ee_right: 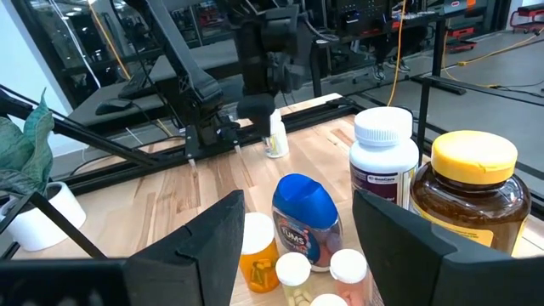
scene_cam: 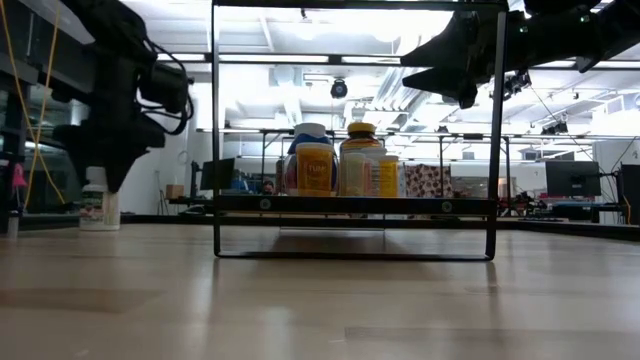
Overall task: Pick and place medicine bottles onto shelf by color
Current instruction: Put the white green pill bottle on the shelf
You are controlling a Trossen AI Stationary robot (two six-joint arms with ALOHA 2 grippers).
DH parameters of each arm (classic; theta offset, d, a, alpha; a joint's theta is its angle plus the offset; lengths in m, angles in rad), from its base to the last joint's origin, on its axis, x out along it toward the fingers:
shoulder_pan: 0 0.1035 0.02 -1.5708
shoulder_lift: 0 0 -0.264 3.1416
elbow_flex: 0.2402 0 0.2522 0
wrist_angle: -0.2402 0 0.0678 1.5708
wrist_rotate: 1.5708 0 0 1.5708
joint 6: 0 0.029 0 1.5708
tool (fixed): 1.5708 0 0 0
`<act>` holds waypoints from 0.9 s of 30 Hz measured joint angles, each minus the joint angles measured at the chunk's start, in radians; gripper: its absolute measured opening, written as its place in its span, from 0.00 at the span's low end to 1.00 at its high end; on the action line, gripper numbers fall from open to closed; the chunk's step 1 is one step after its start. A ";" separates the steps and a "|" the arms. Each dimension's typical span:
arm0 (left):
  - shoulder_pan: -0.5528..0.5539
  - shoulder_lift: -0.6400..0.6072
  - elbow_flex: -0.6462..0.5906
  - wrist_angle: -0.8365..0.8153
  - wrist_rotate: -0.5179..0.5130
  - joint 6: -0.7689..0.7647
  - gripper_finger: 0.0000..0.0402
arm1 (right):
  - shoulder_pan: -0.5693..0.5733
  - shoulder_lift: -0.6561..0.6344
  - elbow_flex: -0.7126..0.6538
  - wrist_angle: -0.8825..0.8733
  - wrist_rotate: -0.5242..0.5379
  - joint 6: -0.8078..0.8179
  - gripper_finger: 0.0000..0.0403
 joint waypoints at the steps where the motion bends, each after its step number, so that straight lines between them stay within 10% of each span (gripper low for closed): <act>1: 0.000 0.000 0.007 0.004 0.000 0.004 0.69 | 0.000 0.000 0.000 0.000 0.000 0.001 0.52; 27: -0.008 0.000 0.125 -0.025 0.033 0.023 0.45 | 0.000 0.000 0.000 0.000 0.000 0.000 0.52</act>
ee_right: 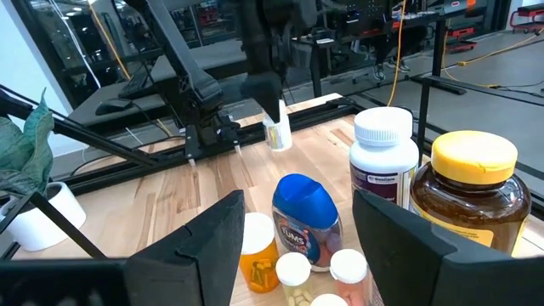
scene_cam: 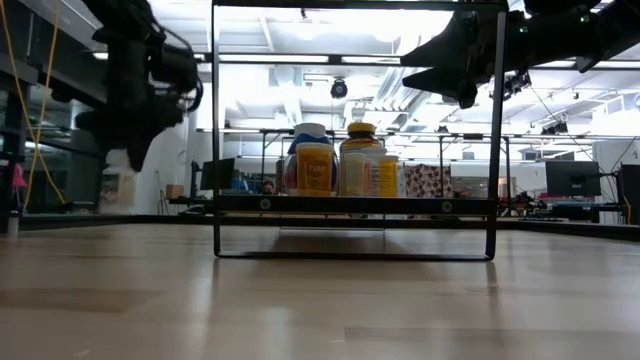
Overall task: Pick and place medicine bottles onto shelf by color
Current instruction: Put the white green pill bottle on the shelf
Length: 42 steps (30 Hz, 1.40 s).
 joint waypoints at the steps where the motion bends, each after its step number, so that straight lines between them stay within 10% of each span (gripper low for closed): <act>1: -0.008 0.000 0.023 -0.008 0.019 0.000 0.45 | 0.000 0.000 0.000 0.000 0.000 0.000 0.52; 19: -0.704 -0.004 0.235 0.221 0.170 -0.312 0.46 | 0.000 0.000 0.000 0.000 0.000 0.001 0.52; 42: -0.822 0.643 0.792 0.006 0.045 0.076 0.48 | 0.000 0.000 0.000 -0.004 0.000 0.007 0.52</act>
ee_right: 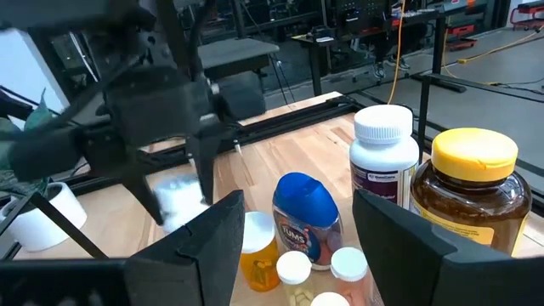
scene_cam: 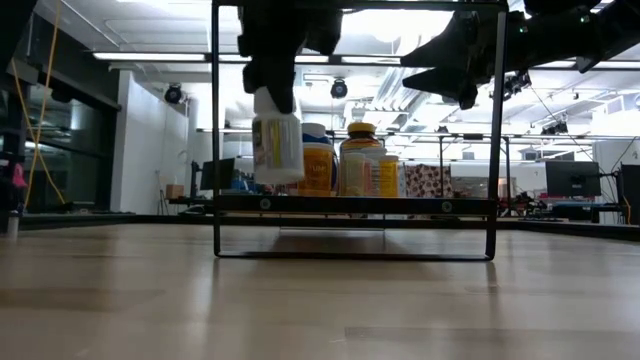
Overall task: Pick and place medicine bottles onto shelf by color
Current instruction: Put the white green pill bottle on the shelf, then return to Home Position
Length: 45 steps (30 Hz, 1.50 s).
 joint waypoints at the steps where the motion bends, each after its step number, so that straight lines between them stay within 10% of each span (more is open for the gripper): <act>1: 0.000 0.008 0.000 -0.001 0.000 0.013 0.48 | 0.000 0.000 0.000 0.000 0.000 0.000 0.52; 33: 0.034 0.029 0.075 -0.020 0.038 0.098 0.67 | 0.000 0.000 0.000 0.004 0.000 0.001 0.52; 45: -0.064 -0.317 -0.052 0.190 -0.317 0.124 0.63 | 0.000 0.000 0.000 0.006 0.000 -0.014 0.52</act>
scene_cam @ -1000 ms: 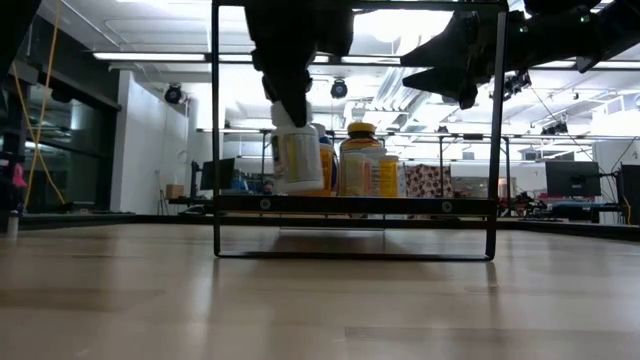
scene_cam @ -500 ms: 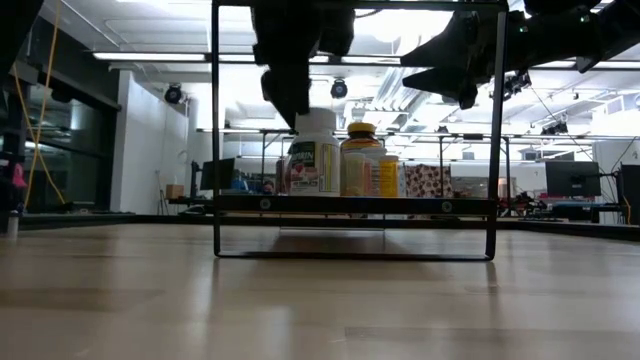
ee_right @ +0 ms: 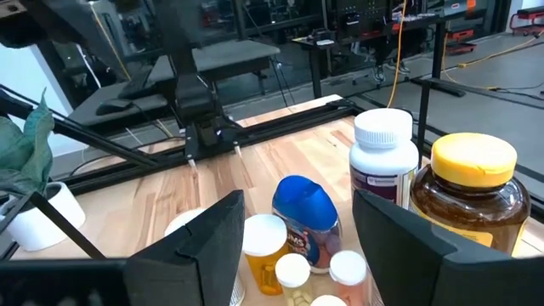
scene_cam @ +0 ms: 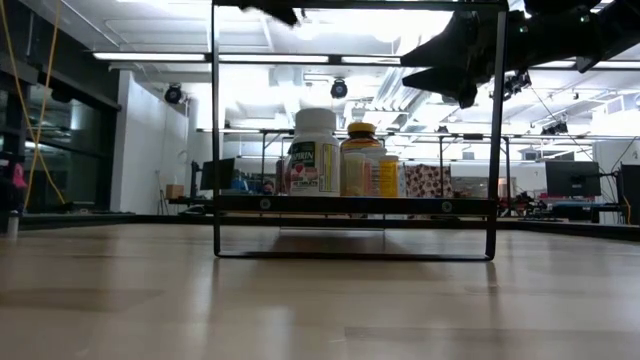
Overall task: Pick and place medicine bottles onto shelf by color
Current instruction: Return to Home Position
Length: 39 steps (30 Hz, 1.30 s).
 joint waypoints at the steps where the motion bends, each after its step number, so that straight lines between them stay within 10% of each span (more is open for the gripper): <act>1: -0.019 -0.054 -0.059 0.052 -0.018 0.016 0.62 | 0.000 0.000 0.000 0.003 0.000 0.000 0.52; 9: -0.076 -0.497 -0.658 0.612 -0.194 0.127 0.45 | 0.000 0.000 0.000 0.011 0.000 0.005 0.52; 16: 0.091 -0.826 -1.052 0.870 -0.062 0.113 0.06 | 0.000 0.000 0.000 0.013 0.000 0.007 0.52; 20: 0.114 -1.000 -1.229 0.969 0.000 0.045 0.03 | 0.000 0.000 0.000 0.014 0.000 0.007 0.52; 39: -0.005 -1.493 -1.581 1.044 -0.083 0.023 0.00 | 0.009 -0.132 0.000 -0.121 -0.022 0.061 0.48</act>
